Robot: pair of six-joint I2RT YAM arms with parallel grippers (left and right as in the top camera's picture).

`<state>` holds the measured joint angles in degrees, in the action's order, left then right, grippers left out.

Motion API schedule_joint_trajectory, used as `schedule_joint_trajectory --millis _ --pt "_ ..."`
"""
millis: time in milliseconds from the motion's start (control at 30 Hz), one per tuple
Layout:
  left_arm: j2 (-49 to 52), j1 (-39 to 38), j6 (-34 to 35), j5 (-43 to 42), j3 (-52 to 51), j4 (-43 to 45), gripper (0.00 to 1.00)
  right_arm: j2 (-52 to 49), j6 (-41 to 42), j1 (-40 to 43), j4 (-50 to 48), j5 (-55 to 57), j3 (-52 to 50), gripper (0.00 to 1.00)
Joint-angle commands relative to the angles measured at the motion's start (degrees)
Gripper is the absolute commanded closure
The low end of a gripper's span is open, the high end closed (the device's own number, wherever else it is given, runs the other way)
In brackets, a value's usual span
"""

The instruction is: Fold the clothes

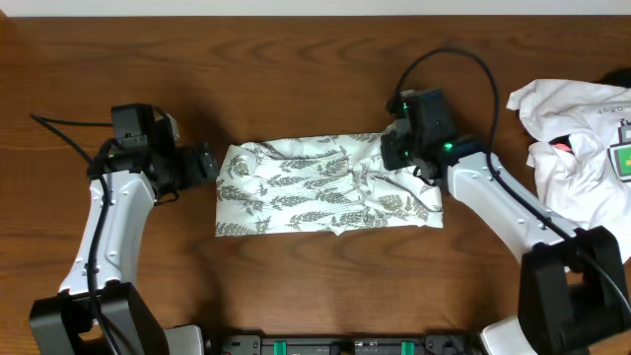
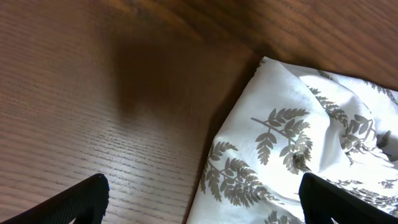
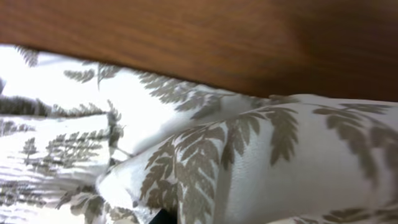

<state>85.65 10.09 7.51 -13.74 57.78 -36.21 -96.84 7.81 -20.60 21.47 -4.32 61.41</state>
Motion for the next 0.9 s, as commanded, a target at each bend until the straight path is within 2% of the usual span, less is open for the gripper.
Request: schedule_joint_trajectory --millis 0,200,267,333,367,433,500,567,800,867 --pt "0.1 0.3 0.1 0.3 -0.2 -0.2 0.02 -2.9 -3.8 -1.6 0.0 -4.3 0.2 0.99" --pt "0.1 0.3 0.1 0.3 -0.2 -0.3 0.02 -8.7 -5.8 -4.3 0.0 -6.8 0.2 0.98" --pt "0.1 0.3 0.1 0.3 -0.2 -0.3 0.02 -10.3 -5.8 -4.5 -0.2 -6.6 0.2 0.87" --pt "0.1 0.3 0.1 0.3 -0.2 -0.3 0.02 -11.3 -5.8 -4.5 -0.1 -6.4 0.2 0.81" --pt "0.1 0.3 0.1 0.3 -0.2 -0.3 0.02 -11.5 -5.8 -4.5 0.0 -6.1 0.2 0.73" --pt "0.1 0.3 0.1 0.3 -0.2 -0.3 0.02 -11.5 -5.8 -4.5 0.4 -4.9 0.2 0.65" --pt "0.1 0.3 0.1 0.3 -0.2 -0.3 0.02 -11.0 -5.8 -4.5 0.4 -4.7 0.2 0.62" --pt "0.1 0.3 0.1 0.3 -0.2 -0.3 0.02 -9.9 -5.8 -4.4 0.7 -4.5 0.3 0.52" --pt "0.1 0.3 0.1 0.3 -0.2 -0.5 0.02 0.4 -5.8 -4.3 4.1 -4.5 2.0 0.40" --pt "0.1 0.3 0.1 0.3 -0.2 -0.5 0.02 4.9 -5.8 -3.8 4.0 -4.5 2.0 0.30"
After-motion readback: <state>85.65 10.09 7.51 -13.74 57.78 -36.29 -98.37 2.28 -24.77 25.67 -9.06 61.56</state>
